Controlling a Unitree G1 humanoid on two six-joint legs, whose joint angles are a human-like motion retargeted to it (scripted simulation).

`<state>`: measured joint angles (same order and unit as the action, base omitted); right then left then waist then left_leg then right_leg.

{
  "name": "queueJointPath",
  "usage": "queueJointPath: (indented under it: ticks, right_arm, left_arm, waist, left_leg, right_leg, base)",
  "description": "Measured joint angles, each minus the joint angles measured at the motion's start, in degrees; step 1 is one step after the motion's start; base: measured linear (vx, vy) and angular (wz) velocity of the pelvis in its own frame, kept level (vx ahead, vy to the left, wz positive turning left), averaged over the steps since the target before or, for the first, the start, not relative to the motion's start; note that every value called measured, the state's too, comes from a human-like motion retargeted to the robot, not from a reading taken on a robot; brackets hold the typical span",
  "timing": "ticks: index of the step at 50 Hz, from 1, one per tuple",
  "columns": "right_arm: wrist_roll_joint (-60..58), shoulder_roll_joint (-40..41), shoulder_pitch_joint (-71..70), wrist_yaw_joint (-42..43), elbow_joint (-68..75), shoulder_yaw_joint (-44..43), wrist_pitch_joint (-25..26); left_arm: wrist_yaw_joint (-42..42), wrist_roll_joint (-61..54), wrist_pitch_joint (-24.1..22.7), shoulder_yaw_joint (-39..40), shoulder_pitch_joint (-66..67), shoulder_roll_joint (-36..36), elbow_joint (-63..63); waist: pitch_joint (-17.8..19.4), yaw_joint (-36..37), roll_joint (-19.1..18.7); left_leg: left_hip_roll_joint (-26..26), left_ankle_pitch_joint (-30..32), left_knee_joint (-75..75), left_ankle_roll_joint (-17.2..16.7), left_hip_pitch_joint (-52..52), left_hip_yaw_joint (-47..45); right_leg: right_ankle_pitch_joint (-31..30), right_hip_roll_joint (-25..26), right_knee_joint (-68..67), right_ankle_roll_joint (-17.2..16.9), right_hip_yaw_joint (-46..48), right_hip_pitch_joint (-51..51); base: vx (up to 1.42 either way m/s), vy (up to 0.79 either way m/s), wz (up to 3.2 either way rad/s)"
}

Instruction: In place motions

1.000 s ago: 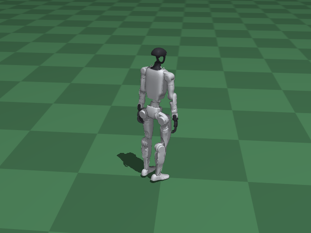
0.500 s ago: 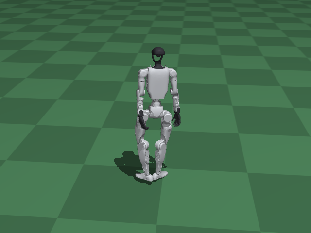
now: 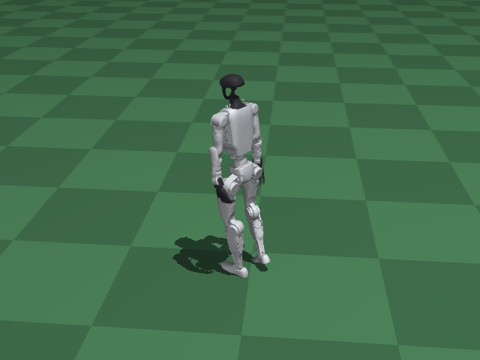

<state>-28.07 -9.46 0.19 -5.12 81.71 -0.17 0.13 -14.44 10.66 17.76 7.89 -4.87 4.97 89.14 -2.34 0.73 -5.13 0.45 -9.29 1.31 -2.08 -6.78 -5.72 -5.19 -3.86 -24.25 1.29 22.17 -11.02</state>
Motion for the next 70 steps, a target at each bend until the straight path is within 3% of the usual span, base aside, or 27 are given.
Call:
queueJointPath:
  ticks: [6,7,8,9,10,12,16,20,35,40,42,45,48,50,53,56,60,63,68,70]
  right_arm:
    - [-1.98,0.59,0.24,0.12,0.53,0.97,-0.15]
    - [-2.12,0.69,0.39,0.16,0.73,1.07,-0.09]
    - [-2.23,0.84,0.54,0.15,0.95,1.12,-0.02]
    - [-2.36,1.02,0.52,-0.02,1.27,1.14,0.08]
    - [-2.50,1.21,0.42,-0.27,1.65,1.14,0.20]
    - [-2.46,1.46,0.31,-0.94,2.03,0.71,0.52]
    - [-2.27,1.33,-0.81,-1.52,0.74,0.69,0.45]
    - [-4.10,1.47,-1.04,-1.78,-0.95,2.02,0.52]
    - [-5.82,1.40,-0.31,-3.01,-1.71,2.53,-0.10]
    - [-4.27,1.04,0.92,-2.55,-0.48,-0.98,0.05]
    - [-3.65,0.64,1.57,-2.37,0.06,-2.19,0.50]
    - [-2.79,0.02,1.92,-1.54,1.46,-3.24,1.68]
    - [-1.81,-0.41,1.79,-0.15,2.77,-3.69,2.48]
    - [-1.23,-0.46,1.88,0.06,2.90,-3.85,2.50]
    - [-1.39,-0.42,2.01,-1.07,1.89,-3.68,1.72]
    - [-3.03,-0.57,0.64,-1.81,0.05,-3.12,1.41]
    - [-3.80,-0.48,-1.38,0.19,-1.80,-1.05,0.51]
    - [-3.77,-0.20,-2.51,-0.28,-1.92,1.35,0.16]
    - [-4.88,0.33,-2.34,-1.97,-1.79,2.77,0.39]
    - [-5.43,0.36,-2.50,-1.85,-1.28,2.81,0.77]
  left_arm:
    - [-1.00,0.36,1.32,0.53,0.03,0.18,1.22]
    - [-0.75,0.13,1.20,0.63,0.34,0.09,1.39]
    - [-0.47,-0.08,1.10,0.78,0.69,0.06,1.61]
    - [-0.26,-0.16,1.13,1.10,0.90,0.12,1.96]
    - [-0.10,-0.17,1.23,1.51,1.05,0.23,2.36]
    - [0.92,-0.24,1.46,2.28,1.53,-0.26,3.14]
    - [4.46,-4.36,-0.08,3.40,2.23,-2.10,4.95]
    - [4.81,-5.22,-0.59,4.83,4.38,-3.10,5.78]
    - [5.55,-6.06,-0.97,4.71,4.01,-3.21,4.04]
    - [5.81,-5.57,-1.60,2.25,3.16,-3.40,1.40]
    - [5.76,-4.99,-1.97,1.32,3.02,-3.49,-0.22]
    - [5.54,-3.94,-2.50,0.98,3.08,-3.87,-2.52]
    - [5.63,-3.96,-3.75,1.58,3.83,-4.10,-3.76]
    - [5.74,-4.24,-4.22,2.01,4.38,-3.99,-3.76]
    - [6.18,-4.81,-4.21,2.52,5.05,-3.49,-2.41]
    - [6.12,-5.64,-3.92,2.79,4.31,-3.08,0.55]
    - [5.02,-6.23,-2.75,1.57,3.78,-2.44,4.37]
    - [4.91,-4.38,-1.38,0.50,3.70,-1.31,5.08]
    - [5.77,-1.77,-0.59,0.21,5.35,0.07,4.43]
    - [5.20,-2.50,-0.27,0.34,6.38,0.47,4.19]
  waist:
    - [1.29,-1.29,4.37]
    - [1.43,-1.42,4.92]
    - [1.50,-1.45,5.25]
    - [1.24,-0.92,5.97]
    - [0.84,-0.10,6.89]
    - [0.33,1.64,7.19]
    - [1.28,3.56,6.39]
    - [-0.53,1.75,5.66]
    - [-1.07,0.27,6.50]
    - [-2.27,-1.41,8.02]
    - [-2.83,-2.07,8.73]
    - [-3.03,-1.95,10.07]
    - [-2.44,0.13,10.97]
    - [-2.04,1.38,11.18]
    - [-0.67,2.92,11.14]
    - [1.09,0.06,9.96]
    - [2.12,-4.01,6.91]
    - [2.12,-4.63,5.77]
    - [1.22,-3.00,5.55]
    - [0.10,-2.37,5.61]
  left_leg:
    - [-5.84,1.11,-1.47,0.73,1.95,5.97]
    - [-6.66,1.08,-1.68,0.80,2.60,6.71]
    - [-7.19,0.98,-1.86,0.79,3.27,7.50]
    - [-7.89,0.95,-1.97,0.81,3.49,7.84]
    - [-8.67,0.95,-2.03,0.85,3.47,7.96]
    - [-8.90,0.95,-1.64,0.81,2.90,8.58]
    - [-8.49,0.73,-1.48,0.62,3.30,9.45]
    - [-8.23,0.26,-1.39,0.28,2.72,11.06]
    - [-7.64,-4.54,2.77,-0.79,2.02,10.41]
    - [-7.72,-4.32,13.13,-2.25,-4.16,6.03]
    - [-8.99,-1.88,18.52,-0.55,-7.47,6.62]
    - [-12.69,-1.09,24.60,3.44,-11.18,12.39]
    - [-14.79,-4.18,22.44,6.29,-10.54,19.24]
    - [-16.26,-4.87,18.94,7.14,-8.89,26.75]
    - [-17.49,-2.55,11.86,5.25,-4.53,38.44]
    - [-12.50,-3.99,8.17,6.90,-2.26,23.30]
    - [-8.80,-4.35,4.76,7.40,-0.76,15.87]
    - [-6.92,-5.86,3.69,9.03,-0.07,9.33]
    - [-4.26,-9.36,1.21,10.04,2.75,-5.40]
    - [-3.67,-11.31,0.99,10.05,3.17,-11.16]
  right_leg:
    - [4.02,3.75,12.08,-5.22,-11.47,0.18]
    - [3.77,4.15,14.33,-4.48,-11.69,0.46]
    - [2.81,4.70,16.37,-1.37,-11.05,0.61]
    - [3.27,4.53,17.04,-1.20,-12.12,0.90]
    - [4.44,3.98,17.01,-2.50,-14.04,1.28]
    - [4.54,1.64,17.54,-2.39,-3.62,2.45]
    - [4.92,1.99,17.10,-3.64,-4.54,3.31]
    - [5.86,2.17,18.15,-3.39,-2.32,3.96]
    - [10.54,2.85,15.56,-2.67,-5.27,3.71]
    - [10.82,0.56,15.92,-3.76,-6.67,2.32]
    - [10.59,-0.74,15.91,-4.32,-7.20,1.48]
    - [9.86,-2.62,15.48,-5.03,-9.69,0.18]
    - [8.51,-2.75,15.56,-5.17,-14.09,-0.69]
    - [7.45,-2.21,15.75,-5.28,-17.37,-1.22]
    - [5.27,-0.86,15.81,-5.78,-22.86,-1.82]
    - [2.62,0.37,16.32,-4.73,-25.15,-2.25]
    - [2.94,1.87,15.82,-0.78,-21.87,-4.94]
    - [6.91,-1.27,15.92,1.38,-6.05,-6.50]
    - [11.06,-4.90,14.87,0.64,18.96,-5.67]
    - [12.29,-5.32,12.01,1.19,22.91,-7.07]
  base:
    - [0.02,-0.03,1.33]
    - [0.13,-0.05,1.26]
    - [0.14,-0.05,0.98]
    - [0.16,-0.05,0.63]
    - [0.16,-0.03,0.36]
    - [0.11,0.00,0.42]
    - [0.04,-0.01,0.33]
    - [0.16,-0.04,0.46]
    - [0.14,-0.09,0.06]
    - [0.14,-0.05,0.03]
    - [0.14,0.02,-0.19]
    - [0.10,0.09,-0.80]
    - [0.11,0.13,-1.77]
    - [0.13,0.16,-2.10]
    - [0.11,0.18,-2.27]
    - [-0.03,0.21,-1.60]
    - [-0.09,0.14,-2.02]
    - [-0.06,0.07,-3.11]
    - [0.07,-0.04,-3.43]
    - [0.19,-0.07,-3.52]
